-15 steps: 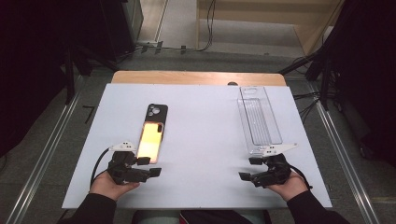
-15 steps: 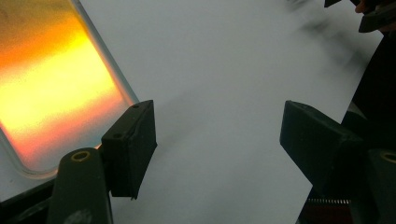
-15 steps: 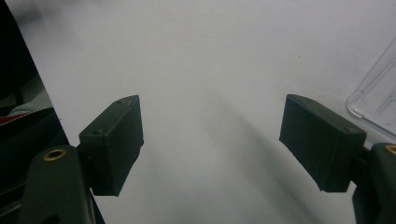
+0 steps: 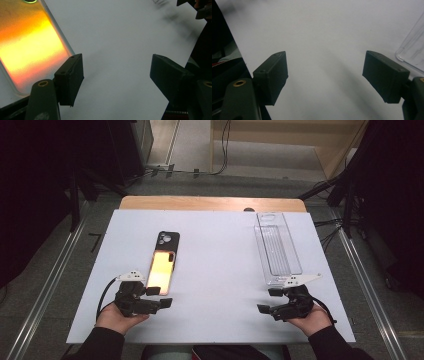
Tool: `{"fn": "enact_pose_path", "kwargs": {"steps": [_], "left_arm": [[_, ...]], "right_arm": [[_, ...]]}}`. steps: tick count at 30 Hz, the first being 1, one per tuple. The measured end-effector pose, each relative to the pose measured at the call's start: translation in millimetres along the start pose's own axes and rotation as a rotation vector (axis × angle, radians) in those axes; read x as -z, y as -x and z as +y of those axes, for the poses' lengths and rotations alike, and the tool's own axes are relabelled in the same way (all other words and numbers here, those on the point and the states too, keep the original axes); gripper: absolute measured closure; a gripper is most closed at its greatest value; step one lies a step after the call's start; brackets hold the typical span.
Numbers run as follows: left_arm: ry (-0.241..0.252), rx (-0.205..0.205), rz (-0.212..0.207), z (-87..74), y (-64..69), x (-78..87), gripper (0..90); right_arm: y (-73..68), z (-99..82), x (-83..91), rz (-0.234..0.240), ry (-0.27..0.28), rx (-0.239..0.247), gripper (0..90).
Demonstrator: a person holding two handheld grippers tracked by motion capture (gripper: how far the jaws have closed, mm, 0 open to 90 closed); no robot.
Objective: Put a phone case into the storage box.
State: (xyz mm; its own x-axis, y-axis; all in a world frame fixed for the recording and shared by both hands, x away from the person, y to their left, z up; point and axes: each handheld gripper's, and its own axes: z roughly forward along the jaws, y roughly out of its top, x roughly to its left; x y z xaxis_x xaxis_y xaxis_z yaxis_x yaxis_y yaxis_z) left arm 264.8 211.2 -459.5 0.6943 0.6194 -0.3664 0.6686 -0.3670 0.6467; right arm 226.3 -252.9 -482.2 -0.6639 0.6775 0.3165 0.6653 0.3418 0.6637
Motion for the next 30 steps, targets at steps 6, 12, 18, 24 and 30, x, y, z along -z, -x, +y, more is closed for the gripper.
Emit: {"fn": "enact_pose_path", "kwargs": {"steps": [6, 12, 18, 24, 30], "left_arm": [[0.002, 0.012, 0.003, 0.2, -0.5, 0.2, 27.2], [0.007, 0.007, 0.012, 0.2, -0.4, 0.1, 26.5], [0.013, 0.043, 0.023, 1.1, -2.2, -0.1, 25.1], [0.012, 0.039, 0.018, 1.1, -1.3, -1.0, 23.7], [0.024, 0.097, 0.041, 2.9, -5.6, 0.2, 23.7]], "right_arm": [[1.8, -0.1, -1.3, 0.008, -0.013, -0.006, 19.0], [0.9, 0.1, -1.5, 0.011, -0.012, 0.003, 19.4], [1.2, -0.1, -1.3, 0.010, -0.010, 0.005, 19.5], [1.6, -0.1, -1.8, 0.012, -0.010, 0.003, 19.4], [2.1, -1.1, -1.3, 0.005, -0.016, -0.001, 19.4]]}}
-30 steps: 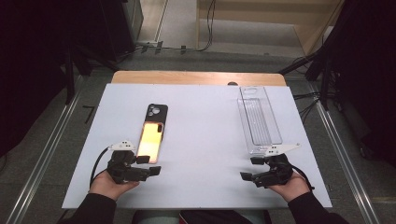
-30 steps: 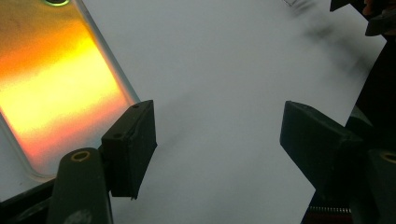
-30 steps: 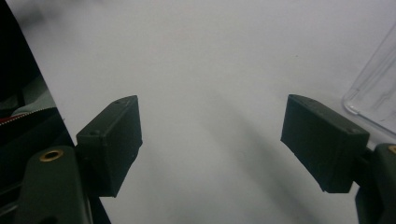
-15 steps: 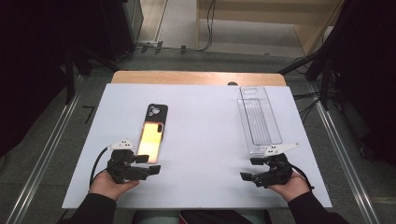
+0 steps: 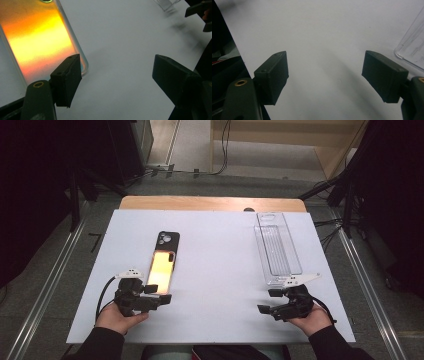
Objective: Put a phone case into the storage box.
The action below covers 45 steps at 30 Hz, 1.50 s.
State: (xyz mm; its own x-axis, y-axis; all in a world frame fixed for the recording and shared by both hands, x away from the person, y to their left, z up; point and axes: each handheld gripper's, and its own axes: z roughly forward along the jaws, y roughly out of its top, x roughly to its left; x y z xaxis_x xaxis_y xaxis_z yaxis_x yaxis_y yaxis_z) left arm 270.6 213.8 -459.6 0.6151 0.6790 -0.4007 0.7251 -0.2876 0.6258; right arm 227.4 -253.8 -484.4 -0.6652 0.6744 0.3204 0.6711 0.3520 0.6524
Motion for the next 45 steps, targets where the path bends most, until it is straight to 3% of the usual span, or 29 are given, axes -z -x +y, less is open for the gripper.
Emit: {"fn": "enact_pose_path", "kwargs": {"steps": [6, 9, 29, 38, 39, 40, 41, 43, 44, 45], "left_arm": [[0.010, 0.018, 0.021, 6.2, -6.0, 6.3, 23.6], [0.006, 0.027, 0.066, 15.9, -11.4, 9.0, 23.8], [0.013, 0.027, 0.115, 52.6, -39.2, 1.5, 24.5], [-0.001, 0.018, 0.195, 69.1, -54.6, -6.3, 30.2], [0.004, 0.008, 0.206, 70.2, -55.2, -6.4, 45.9], [0.015, 0.012, 0.200, 70.7, -56.2, -5.9, 45.9], [0.016, 0.023, 0.191, 71.4, -58.2, -6.0, 57.4], [-0.002, 0.023, 0.219, 72.7, -61.2, -8.3, 76.0], [-0.003, 0.017, 0.237, 73.2, -62.9, -9.3, 90.0], [-0.001, 0.021, 0.252, 74.0, -64.8, -10.2, 90.0]], "right_arm": [[0.2, 0.1, 0.4, -0.001, 0.003, -0.004, 19.4], [0.2, 0.3, 0.5, 0.001, 0.004, -0.006, 19.4], [-1.4, 0.4, 2.3, 0.011, 0.016, -0.004, 19.4], [-1.7, 0.4, 2.1, 0.009, 0.013, 0.002, 19.4], [-1.8, 0.4, 2.1, 0.007, 0.011, 0.003, 19.4], [-1.8, 0.4, 2.1, 0.007, 0.011, 0.003, 19.4], [-1.8, 0.4, 2.0, 0.008, 0.010, 0.003, 19.4], [-1.8, 0.5, 1.9, 0.007, 0.009, 0.004, 19.4], [-1.9, 0.5, 1.7, 0.010, 0.009, 0.005, 19.5], [-2.2, 0.5, 1.6, 0.010, 0.007, 0.004, 19.5]]}}
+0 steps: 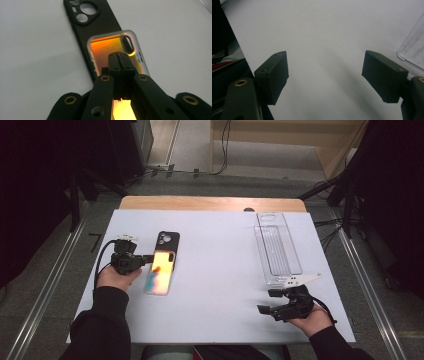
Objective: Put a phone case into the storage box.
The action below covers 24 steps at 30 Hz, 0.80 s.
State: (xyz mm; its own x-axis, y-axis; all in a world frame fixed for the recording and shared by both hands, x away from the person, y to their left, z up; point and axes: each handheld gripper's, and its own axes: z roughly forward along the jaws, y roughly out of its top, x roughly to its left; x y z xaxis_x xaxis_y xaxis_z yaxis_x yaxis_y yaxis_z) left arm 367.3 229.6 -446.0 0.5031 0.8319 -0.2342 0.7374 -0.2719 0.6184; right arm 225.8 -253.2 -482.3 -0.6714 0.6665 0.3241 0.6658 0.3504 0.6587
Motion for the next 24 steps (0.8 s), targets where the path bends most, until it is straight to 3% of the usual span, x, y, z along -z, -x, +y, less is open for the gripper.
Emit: {"fn": "enact_pose_path", "kwargs": {"steps": [5, 13, 18, 24], "left_arm": [[0.016, 0.035, 0.026, 3.8, -11.1, -6.6, 90.0], [-0.010, 0.057, 0.051, 3.0, -25.3, -20.2, 90.0], [-0.020, 0.059, 0.040, 4.8, -25.8, -26.6, 90.0], [-0.032, 0.033, 0.021, 8.3, -19.5, -32.1, 90.0]], "right_arm": [[-0.4, -0.2, 0.2, -0.001, 0.000, 0.001, 19.6], [-0.2, -0.4, 0.6, -0.003, 0.001, 0.001, 19.6], [-0.4, -0.8, 0.4, -0.002, -0.002, 0.003, 19.6], [-0.3, -2.5, 1.7, -0.009, -0.001, -0.005, 19.6]]}}
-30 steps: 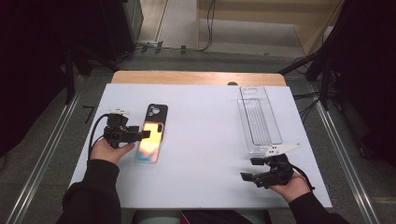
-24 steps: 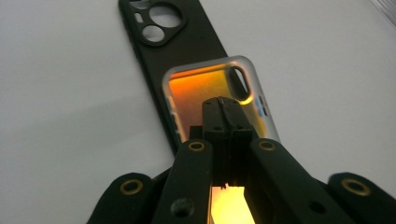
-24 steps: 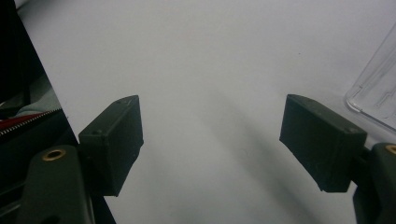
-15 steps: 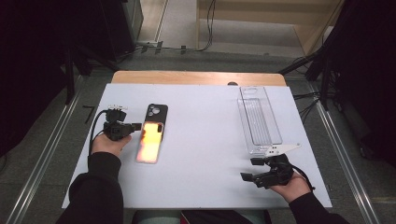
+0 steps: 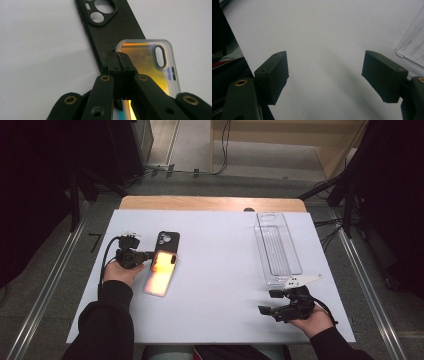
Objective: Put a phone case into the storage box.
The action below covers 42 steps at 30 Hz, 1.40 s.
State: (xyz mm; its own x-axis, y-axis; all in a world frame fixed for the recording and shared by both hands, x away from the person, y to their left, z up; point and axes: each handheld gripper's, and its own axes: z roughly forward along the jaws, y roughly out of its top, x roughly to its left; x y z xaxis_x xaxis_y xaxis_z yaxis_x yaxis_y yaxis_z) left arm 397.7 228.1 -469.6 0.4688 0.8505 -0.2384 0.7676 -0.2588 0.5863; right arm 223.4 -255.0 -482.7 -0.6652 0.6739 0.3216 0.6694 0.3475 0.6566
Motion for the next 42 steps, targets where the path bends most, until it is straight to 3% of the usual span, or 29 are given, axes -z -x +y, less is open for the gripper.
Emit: {"fn": "enact_pose_path", "kwargs": {"steps": [14, 22, 28, 31, 32, 33, 38, 42], "left_arm": [[-0.037, -0.063, -0.060, 2.7, 18.4, -11.8, 90.0], [-0.060, -0.086, -0.117, 3.2, 25.9, -17.1, 90.0], [-0.044, -0.092, -0.128, 3.4, 25.5, -13.8, 87.7], [-0.023, -0.091, -0.146, 4.1, 27.0, -7.6, 80.4], [-0.018, -0.090, -0.154, 4.2, 27.6, -5.5, 70.2], [-0.019, -0.090, -0.176, 4.4, 28.0, -3.3, 70.2], [-0.016, -0.142, -0.201, 0.0, 38.6, 7.8, 47.5], [0.005, -0.181, -0.221, -6.6, 47.2, 18.0, 38.1]], "right_arm": [[0.2, -3.0, 3.6, -0.008, 0.004, -0.007, 19.6], [-0.2, -2.6, 3.0, -0.006, 0.002, -0.006, 19.6], [-0.4, -2.5, 2.8, -0.004, 0.006, -0.004, 19.6], [-0.5, -2.3, 2.8, 0.000, 0.011, 0.001, 19.6], [-0.7, -1.9, 2.8, 0.004, 0.016, 0.003, 19.6], [-0.7, -1.9, 2.8, 0.004, 0.016, 0.003, 19.6], [-1.3, -1.5, 2.2, 0.005, 0.019, 0.009, 19.6], [-1.6, -1.0, 1.7, 0.007, 0.019, 0.014, 19.6]]}}
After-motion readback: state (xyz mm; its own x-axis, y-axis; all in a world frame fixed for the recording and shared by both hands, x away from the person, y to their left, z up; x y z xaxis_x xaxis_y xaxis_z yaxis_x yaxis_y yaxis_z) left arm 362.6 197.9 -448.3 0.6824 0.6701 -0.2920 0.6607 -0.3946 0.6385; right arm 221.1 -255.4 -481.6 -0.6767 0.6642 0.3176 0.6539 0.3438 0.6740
